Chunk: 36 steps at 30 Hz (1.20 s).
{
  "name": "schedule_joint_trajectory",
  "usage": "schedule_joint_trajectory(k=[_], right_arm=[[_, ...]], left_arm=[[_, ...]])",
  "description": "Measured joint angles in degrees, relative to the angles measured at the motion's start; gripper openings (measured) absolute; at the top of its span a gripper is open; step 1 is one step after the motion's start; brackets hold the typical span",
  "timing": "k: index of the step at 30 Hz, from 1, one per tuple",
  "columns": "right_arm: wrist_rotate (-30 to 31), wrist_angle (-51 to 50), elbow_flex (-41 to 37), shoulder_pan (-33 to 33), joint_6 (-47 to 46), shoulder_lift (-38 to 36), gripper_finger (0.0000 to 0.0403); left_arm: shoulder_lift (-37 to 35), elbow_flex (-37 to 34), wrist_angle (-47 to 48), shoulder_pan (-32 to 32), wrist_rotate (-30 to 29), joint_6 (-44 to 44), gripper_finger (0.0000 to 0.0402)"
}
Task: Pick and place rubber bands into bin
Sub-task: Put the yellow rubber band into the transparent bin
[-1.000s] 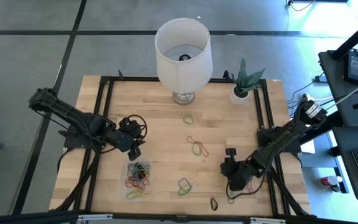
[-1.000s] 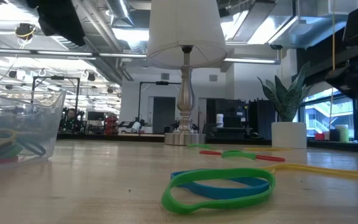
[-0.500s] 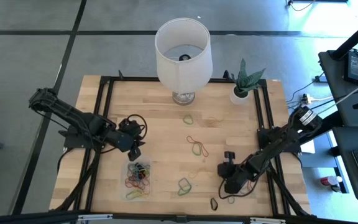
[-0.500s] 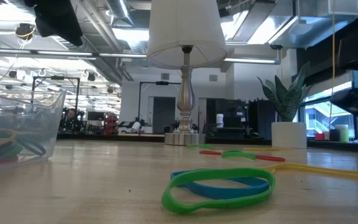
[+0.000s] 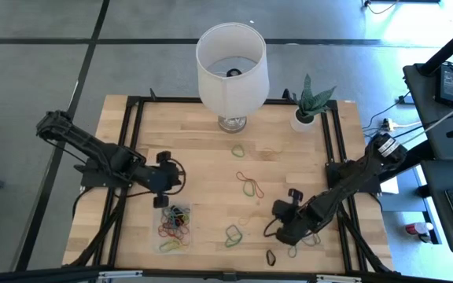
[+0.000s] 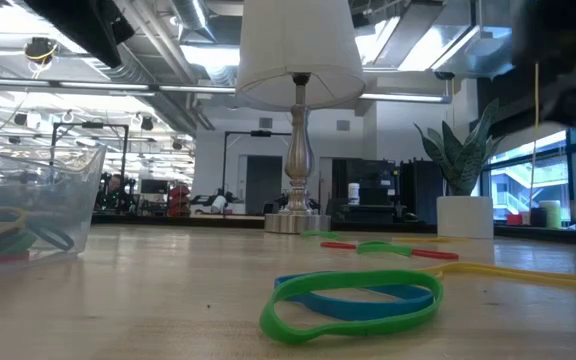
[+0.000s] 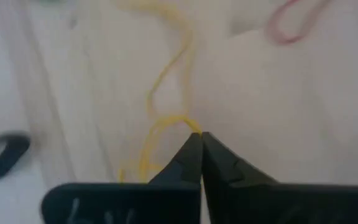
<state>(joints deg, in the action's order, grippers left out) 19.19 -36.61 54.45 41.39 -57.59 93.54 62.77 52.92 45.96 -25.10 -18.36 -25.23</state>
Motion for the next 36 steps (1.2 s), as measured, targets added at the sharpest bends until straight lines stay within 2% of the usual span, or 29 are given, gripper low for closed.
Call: schedule_joint_trajectory(k=[4, 8, 18, 25, 30, 33, 36], right_arm=[[4.55, -7.55, 8.9, -1.32, -1.59, -0.02, 0.0001], [7.56, -12.51, 17.84, -4.11, -0.71, 2.23, 0.0001], [8.93, -13.07, 45.67, -13.86, 12.18, 20.06, 0.0], [9.7, -3.29, 65.27, -19.18, 25.24, 33.99, 0.0], [6.47, 4.28, 76.13, -22.08, 32.57, 43.93, 0.0], [2.93, 6.63, 80.6, -23.1, 34.0, 49.22, 0.0], [-0.38, 11.43, 79.32, -23.67, 34.08, 52.02, 0.0]], left_arm=[[-4.16, -4.94, -4.01, -1.55, -1.4, 3.08, 0.0003], [-12.13, -11.19, -5.46, -3.78, -2.58, 3.09, 0.0001], [-31.27, -21.18, -5.61, -6.8, -1.27, 4.85, 0.0001], [-38.42, -23.38, -5.74, -6.8, -0.06, 5.07, 0.0002], [-39.54, -23.38, -5.72, -6.8, -0.02, 5.04, 0.0002], [-39.55, -23.38, -5.75, -6.8, 0.01, 5.04, 0.0001], [-39.46, -23.38, -5.74, -6.8, 0.03, 5.04, 0.0002]])
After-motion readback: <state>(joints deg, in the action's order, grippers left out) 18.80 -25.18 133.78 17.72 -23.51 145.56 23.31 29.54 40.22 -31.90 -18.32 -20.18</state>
